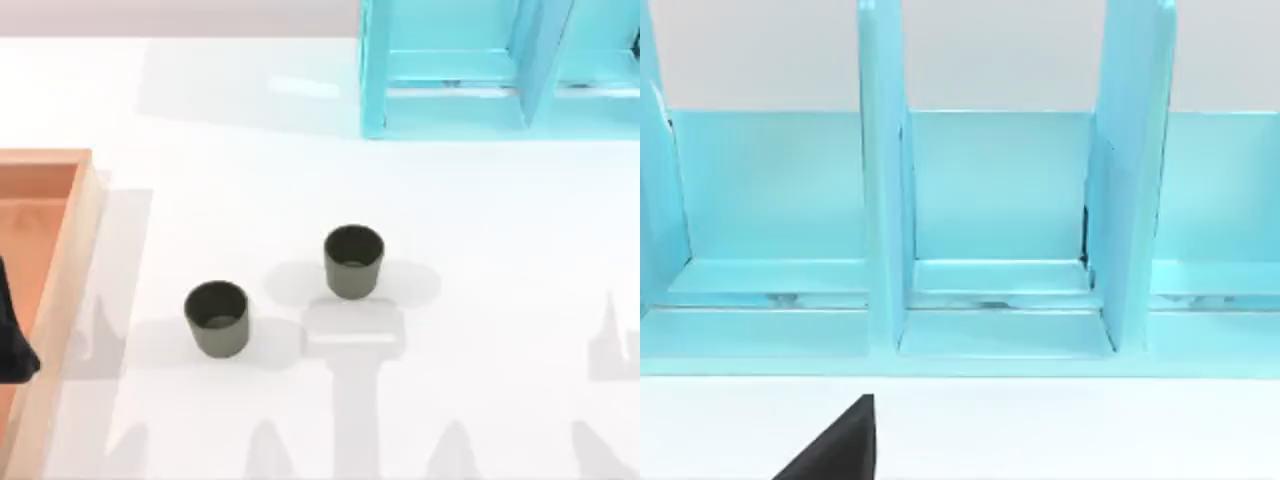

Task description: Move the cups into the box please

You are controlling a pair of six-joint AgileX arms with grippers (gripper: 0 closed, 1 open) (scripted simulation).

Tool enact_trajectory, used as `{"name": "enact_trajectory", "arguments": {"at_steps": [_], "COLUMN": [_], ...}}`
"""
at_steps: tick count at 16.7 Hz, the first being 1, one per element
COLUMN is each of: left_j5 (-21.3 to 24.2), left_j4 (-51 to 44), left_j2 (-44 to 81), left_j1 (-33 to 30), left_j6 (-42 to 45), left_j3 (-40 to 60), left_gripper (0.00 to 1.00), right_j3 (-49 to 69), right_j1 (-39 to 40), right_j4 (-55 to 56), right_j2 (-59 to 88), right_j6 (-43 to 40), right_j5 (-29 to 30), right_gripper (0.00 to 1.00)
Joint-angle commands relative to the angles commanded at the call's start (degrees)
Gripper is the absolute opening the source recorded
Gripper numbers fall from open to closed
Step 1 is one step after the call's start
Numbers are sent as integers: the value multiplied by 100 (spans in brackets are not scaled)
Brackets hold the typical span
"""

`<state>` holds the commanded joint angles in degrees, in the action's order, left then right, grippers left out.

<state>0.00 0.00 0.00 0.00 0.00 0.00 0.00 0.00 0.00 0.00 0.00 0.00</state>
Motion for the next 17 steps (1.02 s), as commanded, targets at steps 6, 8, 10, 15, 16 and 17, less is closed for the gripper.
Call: {"name": "enact_trajectory", "arguments": {"at_steps": [6, 8, 10, 15, 16, 17], "left_j5": [77, 137, 189, 201, 178, 149], "left_j4": [-266, -601, -1064, -2812, -3242, -3686], "left_j2": [521, 1126, 1920, 4627, 5247, 5877], "left_j1": [-253, -512, -823, -1741, -1934, -2128], "left_j6": [-260, -515, -808, -1591, -1745, -1897], "left_j3": [531, 1097, 1789, 3954, 4439, 4935], "left_gripper": [100, 100, 100, 100, 100, 100], "right_j3": [0, 0, 0, 0, 0, 0], "right_j1": [0, 0, 0, 0, 0, 0], "right_j4": [0, 0, 0, 0, 0, 0], "right_j2": [0, 0, 0, 0, 0, 0], "right_j6": [0, 0, 0, 0, 0, 0], "right_j5": [0, 0, 0, 0, 0, 0], "right_gripper": [100, 100, 100, 100, 100, 100]}}
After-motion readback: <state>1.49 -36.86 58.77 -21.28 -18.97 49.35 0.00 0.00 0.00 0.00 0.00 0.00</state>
